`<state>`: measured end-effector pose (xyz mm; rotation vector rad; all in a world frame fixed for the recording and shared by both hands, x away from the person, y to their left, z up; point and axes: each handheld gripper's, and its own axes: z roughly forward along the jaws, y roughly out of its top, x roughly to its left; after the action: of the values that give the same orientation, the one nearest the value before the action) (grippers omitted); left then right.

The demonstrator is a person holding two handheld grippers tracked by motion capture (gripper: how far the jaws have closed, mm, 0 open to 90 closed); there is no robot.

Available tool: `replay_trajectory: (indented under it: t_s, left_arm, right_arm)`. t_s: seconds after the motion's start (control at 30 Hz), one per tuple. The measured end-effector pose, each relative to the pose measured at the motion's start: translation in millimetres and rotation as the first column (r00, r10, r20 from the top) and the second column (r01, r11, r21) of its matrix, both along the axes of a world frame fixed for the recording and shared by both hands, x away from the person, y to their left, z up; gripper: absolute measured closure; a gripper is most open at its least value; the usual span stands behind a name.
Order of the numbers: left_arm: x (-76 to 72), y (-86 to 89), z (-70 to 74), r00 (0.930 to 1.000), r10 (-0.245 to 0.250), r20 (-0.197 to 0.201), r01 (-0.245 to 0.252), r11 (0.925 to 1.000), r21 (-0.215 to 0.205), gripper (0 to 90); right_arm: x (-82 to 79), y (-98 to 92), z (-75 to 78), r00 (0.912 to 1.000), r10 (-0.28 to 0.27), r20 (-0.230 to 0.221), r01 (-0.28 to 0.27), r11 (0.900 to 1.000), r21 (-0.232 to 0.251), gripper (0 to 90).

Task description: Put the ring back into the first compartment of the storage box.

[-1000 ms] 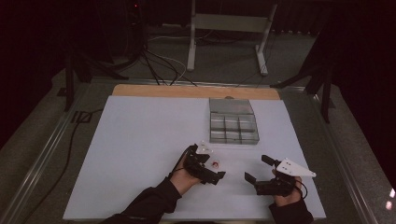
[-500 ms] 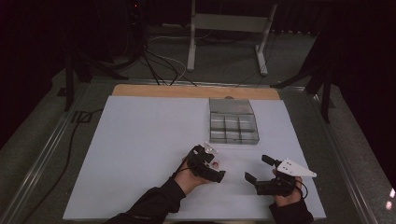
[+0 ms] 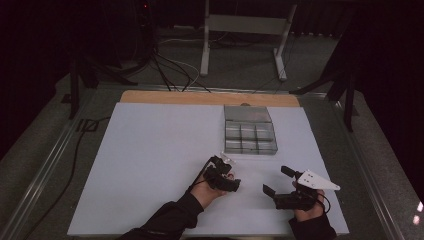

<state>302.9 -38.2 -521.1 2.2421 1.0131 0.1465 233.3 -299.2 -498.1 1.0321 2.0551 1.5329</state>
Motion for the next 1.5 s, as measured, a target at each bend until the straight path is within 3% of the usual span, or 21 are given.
replay_trajectory:
  t_s: [0.37,0.7,1.07,1.5]
  left_arm:
    - [-3.7,-7.2,-1.7,0.9980,-0.001,0.064,0.000,0.9997,0.023,52.4]
    - [-1.6,-4.7,-2.1,0.9959,-0.004,0.091,-0.001,0.9989,0.048,69.1]
    - [3.3,0.1,3.5,0.9957,-0.016,0.092,0.014,0.9995,0.029,72.3]
    - [3.2,5.3,18.2,0.9924,-0.078,0.095,0.076,0.9966,0.031,72.9]
  right_arm:
    - [-0.1,-0.4,0.2,1.0000,-0.002,0.004,0.002,1.000,-0.004,0.0]
    - [-0.3,-0.2,0.1,1.0000,-0.002,0.003,0.002,1.000,-0.005,0.0]
    - [0.2,-0.2,-0.4,1.0000,-0.001,0.001,0.001,1.000,-0.006,0.0]
    - [1.0,0.5,-1.5,1.0000,0.000,-0.007,0.000,1.000,-0.002,0.0]
